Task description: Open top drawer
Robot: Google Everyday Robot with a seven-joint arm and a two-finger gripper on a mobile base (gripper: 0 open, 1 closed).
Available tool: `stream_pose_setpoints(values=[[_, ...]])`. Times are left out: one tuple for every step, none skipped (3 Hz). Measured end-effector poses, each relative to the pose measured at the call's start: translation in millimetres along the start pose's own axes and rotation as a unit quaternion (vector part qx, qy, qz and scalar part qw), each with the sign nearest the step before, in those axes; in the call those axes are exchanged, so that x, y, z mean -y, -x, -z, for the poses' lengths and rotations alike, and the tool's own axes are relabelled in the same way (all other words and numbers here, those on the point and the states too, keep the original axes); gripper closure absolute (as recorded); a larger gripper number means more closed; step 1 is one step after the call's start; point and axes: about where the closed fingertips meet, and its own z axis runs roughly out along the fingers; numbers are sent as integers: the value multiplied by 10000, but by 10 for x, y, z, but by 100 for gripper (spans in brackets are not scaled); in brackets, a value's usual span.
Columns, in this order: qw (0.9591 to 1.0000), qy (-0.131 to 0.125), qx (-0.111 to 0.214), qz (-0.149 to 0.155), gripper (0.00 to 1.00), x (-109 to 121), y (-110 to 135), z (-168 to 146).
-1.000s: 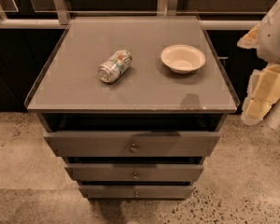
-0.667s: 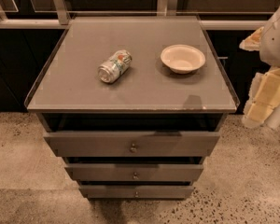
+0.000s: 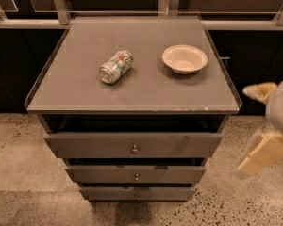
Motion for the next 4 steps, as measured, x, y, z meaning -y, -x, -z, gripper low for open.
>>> stream_pose_setpoints(values=[[9964, 215, 615, -550, 0, -325, -155, -616], [9892, 688, 817, -1007, 0, -696, -385, -1424], [9881, 769, 760, -1095, 0, -798, -482, -1559], [9884, 612, 758, -1167, 0, -793, -471, -1550]])
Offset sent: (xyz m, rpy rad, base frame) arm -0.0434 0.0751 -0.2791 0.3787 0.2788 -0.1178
